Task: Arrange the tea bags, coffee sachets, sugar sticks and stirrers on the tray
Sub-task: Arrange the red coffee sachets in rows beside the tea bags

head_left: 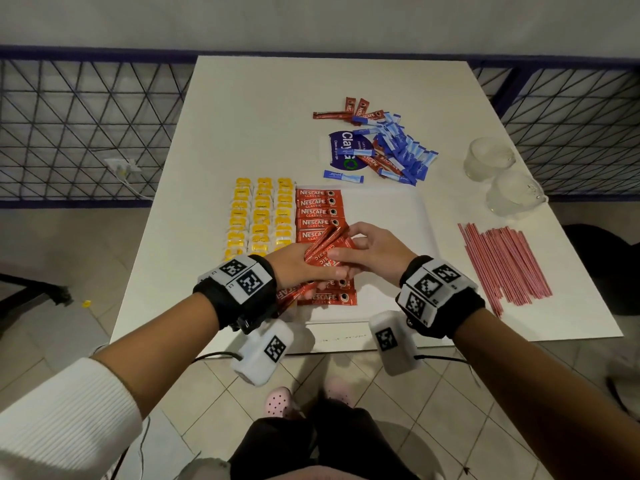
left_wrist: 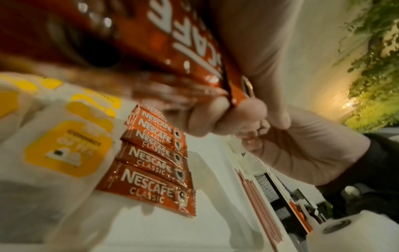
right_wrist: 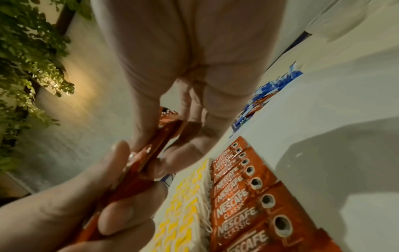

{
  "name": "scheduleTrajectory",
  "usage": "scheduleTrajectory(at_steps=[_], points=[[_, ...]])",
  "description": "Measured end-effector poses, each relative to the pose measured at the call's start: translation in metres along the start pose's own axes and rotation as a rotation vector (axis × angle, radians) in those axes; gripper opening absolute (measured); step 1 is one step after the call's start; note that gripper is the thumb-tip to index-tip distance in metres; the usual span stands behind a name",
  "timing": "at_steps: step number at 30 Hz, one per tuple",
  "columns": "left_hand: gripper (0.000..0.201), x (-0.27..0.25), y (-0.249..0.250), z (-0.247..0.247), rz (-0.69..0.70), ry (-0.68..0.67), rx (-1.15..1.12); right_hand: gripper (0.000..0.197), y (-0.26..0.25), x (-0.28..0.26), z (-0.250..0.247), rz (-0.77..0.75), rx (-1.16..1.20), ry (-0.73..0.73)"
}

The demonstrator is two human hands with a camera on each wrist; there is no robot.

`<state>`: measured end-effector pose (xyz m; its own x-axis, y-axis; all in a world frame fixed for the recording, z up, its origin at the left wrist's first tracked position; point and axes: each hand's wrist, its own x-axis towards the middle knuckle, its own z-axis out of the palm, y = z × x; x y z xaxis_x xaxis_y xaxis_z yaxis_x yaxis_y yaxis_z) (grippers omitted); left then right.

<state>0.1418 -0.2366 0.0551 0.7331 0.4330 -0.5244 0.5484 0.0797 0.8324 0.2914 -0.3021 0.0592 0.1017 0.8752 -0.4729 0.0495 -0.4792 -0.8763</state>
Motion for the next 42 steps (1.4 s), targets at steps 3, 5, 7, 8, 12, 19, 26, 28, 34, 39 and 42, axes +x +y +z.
scheduleTrajectory(at_steps=[3,5,7,8,12,19,26,28,34,39,42], points=[[0.020,-0.001,-0.001,-0.003,0.029,0.057,0.021,0.030,0.000,0.003,-0.002,0.006,0.035,-0.007],[0.020,-0.003,-0.003,-0.005,0.020,0.118,0.070,0.020,0.000,0.005,-0.004,0.005,0.039,0.013],[0.015,-0.006,-0.004,-0.007,0.001,0.147,0.070,0.017,0.000,0.007,-0.009,0.011,0.064,0.041],[0.015,-0.008,-0.005,-0.008,-0.007,0.150,0.054,0.017,0.000,0.008,-0.011,0.020,0.082,0.044],[0.017,-0.014,-0.008,-0.012,-0.049,0.211,-0.010,0.015,-0.005,0.009,-0.014,0.048,0.122,0.002],[0.017,-0.015,-0.018,-0.022,-0.030,0.404,-0.205,0.017,-0.024,0.019,-0.014,0.058,0.099,-0.085],[0.029,-0.010,-0.012,-0.016,-0.011,0.494,-0.386,0.052,-0.029,0.026,0.005,-0.089,-0.267,-0.146],[0.029,-0.009,-0.010,-0.015,-0.023,0.481,-0.426,0.068,-0.028,0.027,0.011,-0.132,-0.322,-0.181],[0.030,-0.010,-0.011,-0.017,-0.059,0.418,-0.457,0.055,-0.018,0.027,0.017,-0.124,-0.323,-0.209],[0.019,-0.011,-0.017,-0.015,-0.057,0.526,-0.597,0.016,-0.002,0.022,0.007,0.081,-0.241,-0.268],[0.017,-0.015,-0.020,-0.013,-0.096,0.520,-0.543,0.012,0.008,0.017,-0.007,0.105,-0.159,-0.227]])
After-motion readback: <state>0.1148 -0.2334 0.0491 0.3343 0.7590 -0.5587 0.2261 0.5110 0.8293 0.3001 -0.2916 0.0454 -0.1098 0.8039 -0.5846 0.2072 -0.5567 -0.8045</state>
